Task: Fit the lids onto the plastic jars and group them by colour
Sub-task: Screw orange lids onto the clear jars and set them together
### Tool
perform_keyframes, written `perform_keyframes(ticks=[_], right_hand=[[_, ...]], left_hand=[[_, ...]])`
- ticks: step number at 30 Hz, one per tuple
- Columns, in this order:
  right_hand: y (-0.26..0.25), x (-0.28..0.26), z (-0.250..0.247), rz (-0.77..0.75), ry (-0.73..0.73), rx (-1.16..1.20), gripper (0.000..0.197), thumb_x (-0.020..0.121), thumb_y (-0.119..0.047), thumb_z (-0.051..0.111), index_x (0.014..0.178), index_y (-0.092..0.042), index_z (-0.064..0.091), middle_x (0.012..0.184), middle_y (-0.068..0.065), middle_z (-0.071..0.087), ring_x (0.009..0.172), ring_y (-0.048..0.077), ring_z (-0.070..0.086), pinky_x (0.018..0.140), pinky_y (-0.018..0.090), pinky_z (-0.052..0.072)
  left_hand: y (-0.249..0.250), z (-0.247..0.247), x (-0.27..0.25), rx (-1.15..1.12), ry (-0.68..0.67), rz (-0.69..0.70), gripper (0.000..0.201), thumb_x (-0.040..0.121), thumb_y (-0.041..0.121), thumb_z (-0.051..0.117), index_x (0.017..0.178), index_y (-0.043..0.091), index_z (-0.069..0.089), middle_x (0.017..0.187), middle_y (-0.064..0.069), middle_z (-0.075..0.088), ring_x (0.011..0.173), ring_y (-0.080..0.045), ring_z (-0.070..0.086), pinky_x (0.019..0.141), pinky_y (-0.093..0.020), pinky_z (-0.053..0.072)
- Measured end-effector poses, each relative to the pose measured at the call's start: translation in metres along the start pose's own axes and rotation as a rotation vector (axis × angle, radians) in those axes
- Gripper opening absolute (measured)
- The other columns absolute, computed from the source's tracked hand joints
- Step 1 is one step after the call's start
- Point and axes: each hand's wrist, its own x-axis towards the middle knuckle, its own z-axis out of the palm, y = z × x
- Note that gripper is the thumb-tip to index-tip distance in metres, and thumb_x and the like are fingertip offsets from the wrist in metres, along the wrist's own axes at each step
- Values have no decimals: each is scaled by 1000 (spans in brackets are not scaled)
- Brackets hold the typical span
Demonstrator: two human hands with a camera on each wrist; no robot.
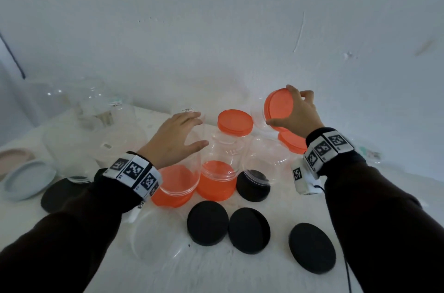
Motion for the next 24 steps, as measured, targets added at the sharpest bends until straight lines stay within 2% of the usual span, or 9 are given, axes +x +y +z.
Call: perform_keyframes(ticks=[8, 13, 15, 19, 24], right_hand=[[-7, 25, 12, 46, -93, -180, 101, 68, -33, 80, 146, -24, 16, 142, 14, 16, 125, 40, 30, 92, 48, 41], [-11, 39, 20, 44, -211, -306, 101, 66, -33, 81, 145, -25, 18, 142, 13, 18, 126, 40, 30, 95, 50, 40], [-12, 44, 22, 42, -281, -337, 100, 66, -35, 81, 145, -26, 20, 142, 11, 20, 125, 39, 34, 95, 49, 41], [-17, 54, 25, 25, -430, -387, 93, 68, -39, 79, 144, -27, 25, 139, 10, 29, 123, 33, 41, 92, 42, 42], [-18, 59, 32, 26, -525, -487, 79, 79, -45, 68, 144, -24, 28, 143, 8, 36, 127, 29, 40, 97, 40, 37]], left_hand=[[-4, 4, -1, -14, -5, 0, 88, 72, 73, 22, 137, 17, 40, 150, 6, 28, 138, -7, 16, 108, -33, 23], [-7, 6, 0, -25, 4, 6, 86, 73, 72, 23, 139, 17, 36, 149, 5, 28, 138, -8, 17, 109, -35, 25], [-7, 7, 0, -23, 9, 5, 86, 73, 72, 23, 139, 17, 36, 149, 5, 29, 138, -8, 17, 109, -36, 26], [-6, 8, -1, -25, 17, 3, 87, 73, 72, 23, 139, 17, 36, 149, 5, 29, 138, -9, 19, 109, -37, 27], [-7, 8, -1, -30, 26, 10, 85, 75, 71, 25, 139, 17, 36, 149, 5, 30, 137, -9, 19, 108, -36, 27]])
